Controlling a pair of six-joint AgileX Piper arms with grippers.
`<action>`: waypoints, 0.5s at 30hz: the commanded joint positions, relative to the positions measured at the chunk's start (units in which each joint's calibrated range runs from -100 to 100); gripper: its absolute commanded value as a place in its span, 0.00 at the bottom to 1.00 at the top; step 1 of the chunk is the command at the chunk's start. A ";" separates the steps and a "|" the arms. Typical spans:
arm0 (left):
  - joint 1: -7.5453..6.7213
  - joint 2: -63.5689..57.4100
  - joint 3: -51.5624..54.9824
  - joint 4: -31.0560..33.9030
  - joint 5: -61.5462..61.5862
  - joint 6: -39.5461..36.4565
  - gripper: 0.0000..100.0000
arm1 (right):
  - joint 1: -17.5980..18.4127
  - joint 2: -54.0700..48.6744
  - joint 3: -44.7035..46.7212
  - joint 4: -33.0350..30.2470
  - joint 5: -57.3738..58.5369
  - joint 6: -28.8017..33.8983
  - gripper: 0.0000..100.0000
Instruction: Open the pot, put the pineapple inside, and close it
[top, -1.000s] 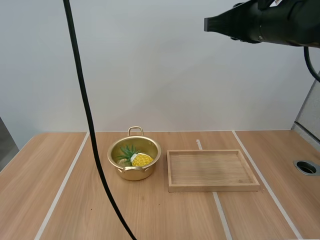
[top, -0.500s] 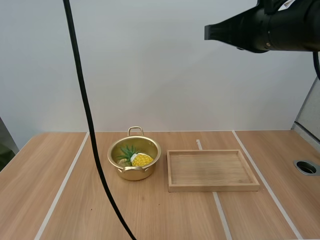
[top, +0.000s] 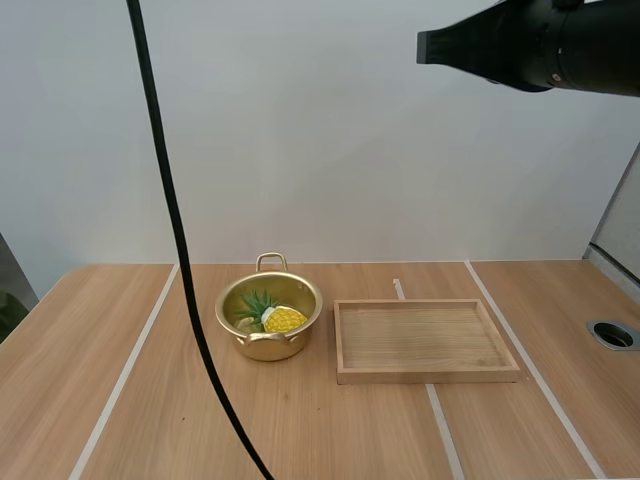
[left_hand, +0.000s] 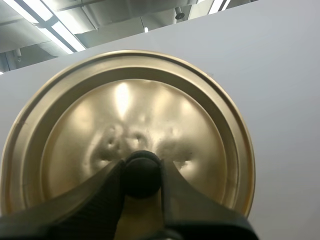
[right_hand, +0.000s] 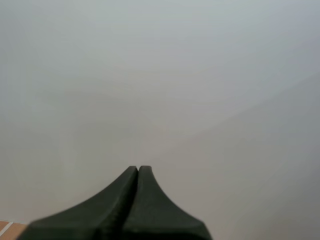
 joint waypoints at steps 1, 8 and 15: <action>0.00 -0.40 -0.51 -0.87 -3.40 -0.32 0.00 | -0.16 -0.60 -0.35 -0.89 0.09 0.17 0.00; 0.00 0.10 -0.51 -1.56 -3.08 -0.32 0.00 | -0.16 -0.60 -0.35 -0.75 0.10 0.17 0.00; 0.00 5.81 -0.51 -0.48 15.84 0.38 0.00 | -0.16 -0.60 -0.35 -0.75 0.10 0.17 0.00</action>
